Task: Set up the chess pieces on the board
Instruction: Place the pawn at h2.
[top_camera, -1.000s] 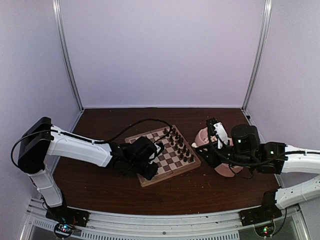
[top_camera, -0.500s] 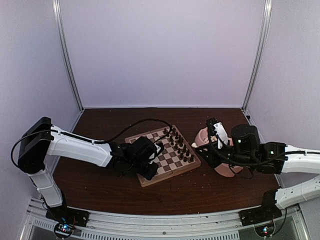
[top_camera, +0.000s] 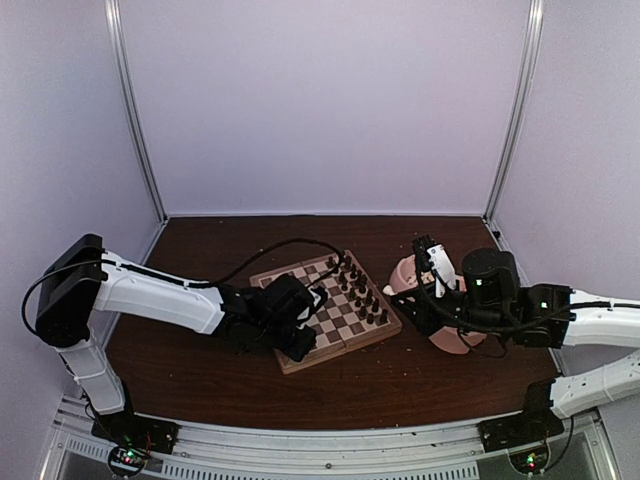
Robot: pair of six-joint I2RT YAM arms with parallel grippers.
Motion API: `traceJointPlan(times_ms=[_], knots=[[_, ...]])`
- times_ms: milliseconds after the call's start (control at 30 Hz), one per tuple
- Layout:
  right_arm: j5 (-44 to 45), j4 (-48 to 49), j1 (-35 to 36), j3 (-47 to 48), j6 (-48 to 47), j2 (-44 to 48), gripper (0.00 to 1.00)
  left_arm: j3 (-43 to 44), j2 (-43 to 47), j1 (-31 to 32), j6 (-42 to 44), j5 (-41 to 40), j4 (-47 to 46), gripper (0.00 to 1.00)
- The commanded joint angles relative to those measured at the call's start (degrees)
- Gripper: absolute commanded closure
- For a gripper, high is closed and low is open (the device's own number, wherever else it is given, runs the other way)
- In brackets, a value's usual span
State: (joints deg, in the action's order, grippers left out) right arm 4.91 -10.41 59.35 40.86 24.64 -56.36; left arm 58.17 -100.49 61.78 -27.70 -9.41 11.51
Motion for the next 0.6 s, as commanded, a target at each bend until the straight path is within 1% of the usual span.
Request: traceJointPlan(times_ms=[0, 67, 300, 433, 567], knots=[[-0.36, 1.79, -0.27, -0.64, 0.36, -0.03, 1.00, 0.08, 1.39, 0.75, -0.33, -0.64, 0.96, 0.67], [-0.62, 1.65, -0.27, -0.48, 0.40, -0.32, 1.00, 0.33, 1.96, 0.88, -0.25, -0.94, 1.34, 0.63], [-2.68, 1.01, -0.29, 0.78, 0.22, -2.55, 1.00, 3.14, 6.29, 1.04, 0.77, -1.43, 4.70, 0.56], [-5.95, -0.07, -0.25, 3.23, 0.63, -6.37, 1.00, 4.07, 10.17, 1.06, 1.61, -1.98, 6.44, 0.54], [-10.32, -4.31, -0.46, 8.36, 0.68, -12.18, 1.00, 3.02, 14.86, 1.06, 4.06, -1.77, 5.84, 0.53]])
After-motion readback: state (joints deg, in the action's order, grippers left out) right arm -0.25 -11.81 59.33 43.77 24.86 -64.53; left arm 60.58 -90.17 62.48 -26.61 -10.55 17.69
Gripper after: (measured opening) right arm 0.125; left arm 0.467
